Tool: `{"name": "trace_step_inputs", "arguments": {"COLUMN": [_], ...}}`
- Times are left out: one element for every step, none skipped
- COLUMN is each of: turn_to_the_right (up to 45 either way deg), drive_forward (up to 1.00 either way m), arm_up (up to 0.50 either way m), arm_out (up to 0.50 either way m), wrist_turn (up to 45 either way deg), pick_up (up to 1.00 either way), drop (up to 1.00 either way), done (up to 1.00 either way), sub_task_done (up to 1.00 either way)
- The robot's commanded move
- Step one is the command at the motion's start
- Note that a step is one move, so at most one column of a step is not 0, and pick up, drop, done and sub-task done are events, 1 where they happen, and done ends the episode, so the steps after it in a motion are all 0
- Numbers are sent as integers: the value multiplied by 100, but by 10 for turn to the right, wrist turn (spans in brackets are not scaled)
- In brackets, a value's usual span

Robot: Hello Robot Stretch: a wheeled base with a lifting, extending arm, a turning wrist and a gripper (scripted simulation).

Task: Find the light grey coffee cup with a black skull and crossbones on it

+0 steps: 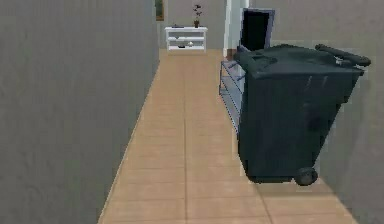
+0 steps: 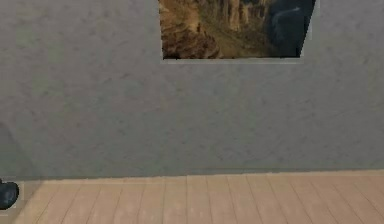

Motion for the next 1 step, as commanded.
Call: {"name": "trace_step_inputs", "arguments": {"turn_to_the_right": [0], "drive_forward": [100], "arm_up": [0], "arm_out": [0], "wrist_turn": [0], "pick_up": [0], "drop": [0], "done": [0], "sub_task_done": [0]}}
